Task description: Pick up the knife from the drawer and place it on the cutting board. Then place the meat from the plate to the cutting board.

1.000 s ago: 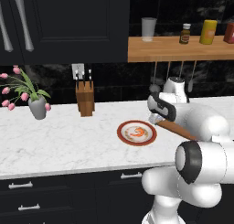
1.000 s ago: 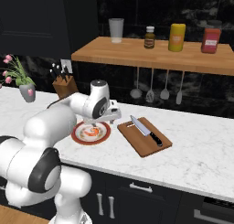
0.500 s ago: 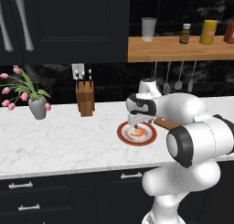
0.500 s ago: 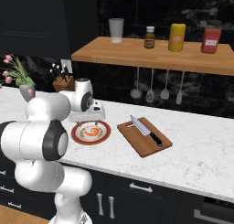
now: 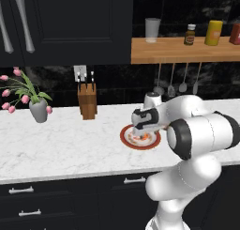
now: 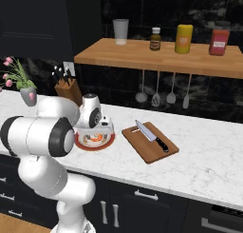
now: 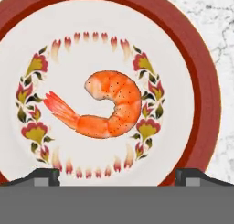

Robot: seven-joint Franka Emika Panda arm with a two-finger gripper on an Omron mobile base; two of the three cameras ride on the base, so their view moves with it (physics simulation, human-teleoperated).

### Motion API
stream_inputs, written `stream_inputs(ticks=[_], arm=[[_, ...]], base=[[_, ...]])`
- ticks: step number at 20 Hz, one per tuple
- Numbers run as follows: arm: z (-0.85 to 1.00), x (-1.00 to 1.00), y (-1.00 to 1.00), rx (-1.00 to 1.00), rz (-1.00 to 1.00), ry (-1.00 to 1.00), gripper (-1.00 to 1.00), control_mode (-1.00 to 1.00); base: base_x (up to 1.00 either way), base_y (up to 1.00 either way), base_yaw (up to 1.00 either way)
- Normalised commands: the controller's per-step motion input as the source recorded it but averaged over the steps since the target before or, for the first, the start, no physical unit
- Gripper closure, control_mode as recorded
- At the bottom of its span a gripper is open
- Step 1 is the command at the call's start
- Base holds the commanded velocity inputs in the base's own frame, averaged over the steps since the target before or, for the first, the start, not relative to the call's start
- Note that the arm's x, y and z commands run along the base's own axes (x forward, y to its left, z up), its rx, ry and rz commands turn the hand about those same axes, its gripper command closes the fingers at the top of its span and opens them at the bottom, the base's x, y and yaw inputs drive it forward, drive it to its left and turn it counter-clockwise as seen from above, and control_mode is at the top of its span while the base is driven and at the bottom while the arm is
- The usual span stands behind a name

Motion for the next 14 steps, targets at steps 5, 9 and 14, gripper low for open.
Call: stream_inputs(ticks=[5, 9, 14], arm=[[-0.01, 0.42, 0.16, 0.02, -0.1, 0.06, -1.0, -1.0], [-0.06, 0.36, 0.02, 0.0, -0.09, 0.06, -1.0, -1.0], [-0.53, 0.02, 0.02, 0.0, -0.1, 0.0, -1.0, -1.0]], base=[[0.0, 0.0, 0.0], [0.0, 0.0, 0.0], [0.0, 0.0, 0.0]])
